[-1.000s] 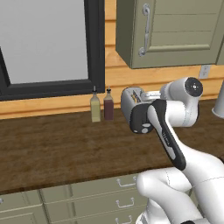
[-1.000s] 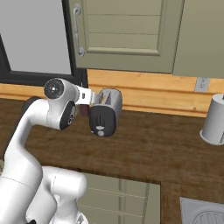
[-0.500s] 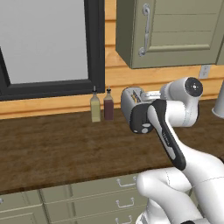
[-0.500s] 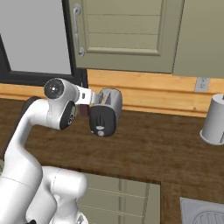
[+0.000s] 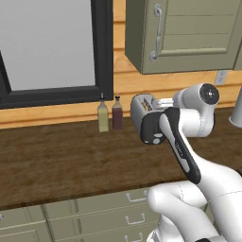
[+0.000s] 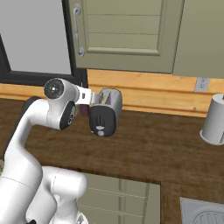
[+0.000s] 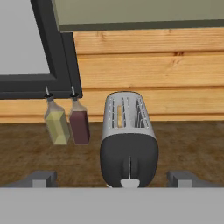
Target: Start the toaster. Once the lever pops up, take the bread to the plate on the dining counter.
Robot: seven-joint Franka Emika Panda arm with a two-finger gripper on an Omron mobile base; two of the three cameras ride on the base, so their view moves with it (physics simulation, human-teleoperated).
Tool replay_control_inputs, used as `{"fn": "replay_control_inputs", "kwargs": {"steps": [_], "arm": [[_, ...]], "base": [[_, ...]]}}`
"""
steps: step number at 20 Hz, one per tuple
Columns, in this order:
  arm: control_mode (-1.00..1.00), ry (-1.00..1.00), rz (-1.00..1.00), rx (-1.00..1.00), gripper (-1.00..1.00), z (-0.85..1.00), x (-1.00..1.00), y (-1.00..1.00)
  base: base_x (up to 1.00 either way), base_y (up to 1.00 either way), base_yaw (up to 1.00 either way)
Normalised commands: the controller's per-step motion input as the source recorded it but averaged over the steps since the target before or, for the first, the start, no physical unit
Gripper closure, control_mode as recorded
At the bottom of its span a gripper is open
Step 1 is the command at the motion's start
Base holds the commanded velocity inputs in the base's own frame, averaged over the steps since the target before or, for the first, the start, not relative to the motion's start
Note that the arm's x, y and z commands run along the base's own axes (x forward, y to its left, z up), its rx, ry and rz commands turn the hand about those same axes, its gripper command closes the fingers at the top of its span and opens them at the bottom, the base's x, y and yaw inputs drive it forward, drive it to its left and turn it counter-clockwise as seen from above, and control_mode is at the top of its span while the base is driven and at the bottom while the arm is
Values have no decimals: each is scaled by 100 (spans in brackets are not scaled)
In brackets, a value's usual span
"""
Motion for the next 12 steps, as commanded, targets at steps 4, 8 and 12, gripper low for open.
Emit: {"fn": "replay_control_inputs", "kwargs": {"steps": [4,8,12], "arm": [[-100,0,0,0,-100,0,0,0],[-100,0,0,0,-100,0,0,0],[-100,0,0,0,-100,0,0,0]], "base": [[0,0,0],[0,0,0],[0,0,0]]}}
